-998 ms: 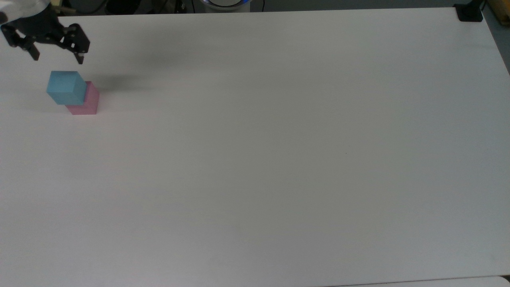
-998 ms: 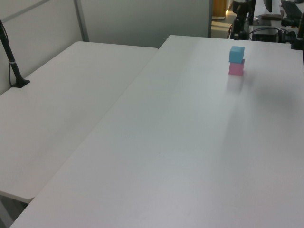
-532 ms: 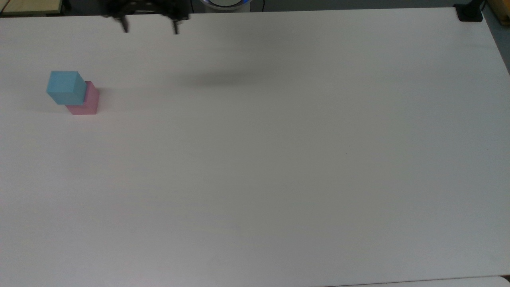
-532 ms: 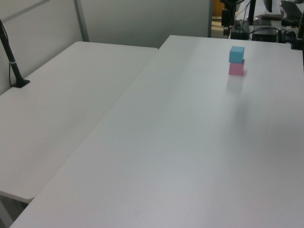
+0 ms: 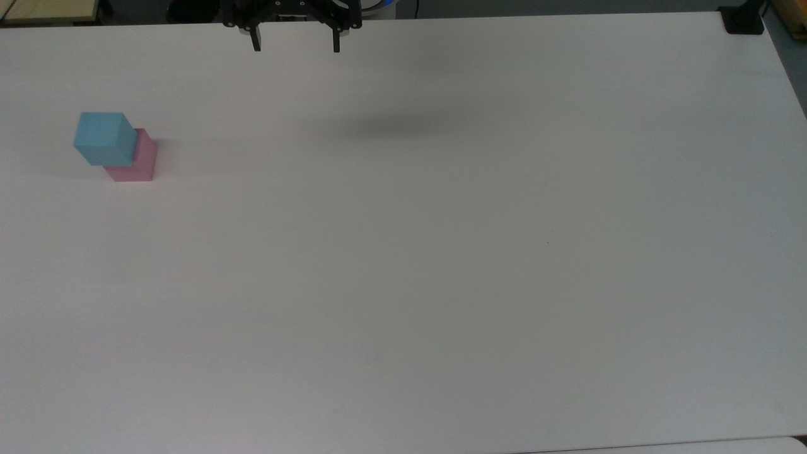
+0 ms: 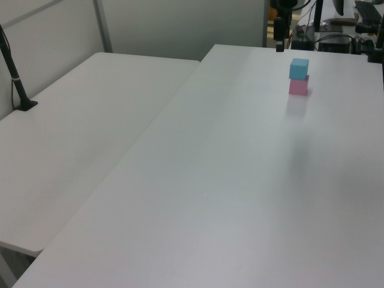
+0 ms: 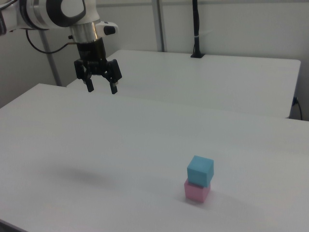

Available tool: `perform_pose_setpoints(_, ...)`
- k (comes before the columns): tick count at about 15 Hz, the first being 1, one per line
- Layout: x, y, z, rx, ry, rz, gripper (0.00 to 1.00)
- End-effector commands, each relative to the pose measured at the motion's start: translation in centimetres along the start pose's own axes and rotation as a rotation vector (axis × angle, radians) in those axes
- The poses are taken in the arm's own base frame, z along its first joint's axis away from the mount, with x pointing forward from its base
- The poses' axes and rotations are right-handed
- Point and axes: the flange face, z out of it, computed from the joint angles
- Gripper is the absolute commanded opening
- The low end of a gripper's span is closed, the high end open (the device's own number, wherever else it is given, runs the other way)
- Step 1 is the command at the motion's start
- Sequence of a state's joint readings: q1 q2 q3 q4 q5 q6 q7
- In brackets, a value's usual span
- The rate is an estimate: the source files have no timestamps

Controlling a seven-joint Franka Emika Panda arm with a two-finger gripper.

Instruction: Put blue cube on pink cube

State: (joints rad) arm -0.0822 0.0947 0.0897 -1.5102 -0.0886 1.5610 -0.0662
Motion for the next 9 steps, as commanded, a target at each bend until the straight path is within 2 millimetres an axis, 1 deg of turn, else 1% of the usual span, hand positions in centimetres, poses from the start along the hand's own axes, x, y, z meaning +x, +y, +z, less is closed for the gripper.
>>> perform_pose_setpoints(1,-1.16,0.26,-0.99,0.001,0.033,0.022,1.00)
perform_pose_setpoints(4,-1.27,0.09,-1.15,0.001,0.034,0.019,1.00)
perform_pose_setpoints(9,-1.28,0.37,-1.15,0.000,0.035,0.022,1.00)
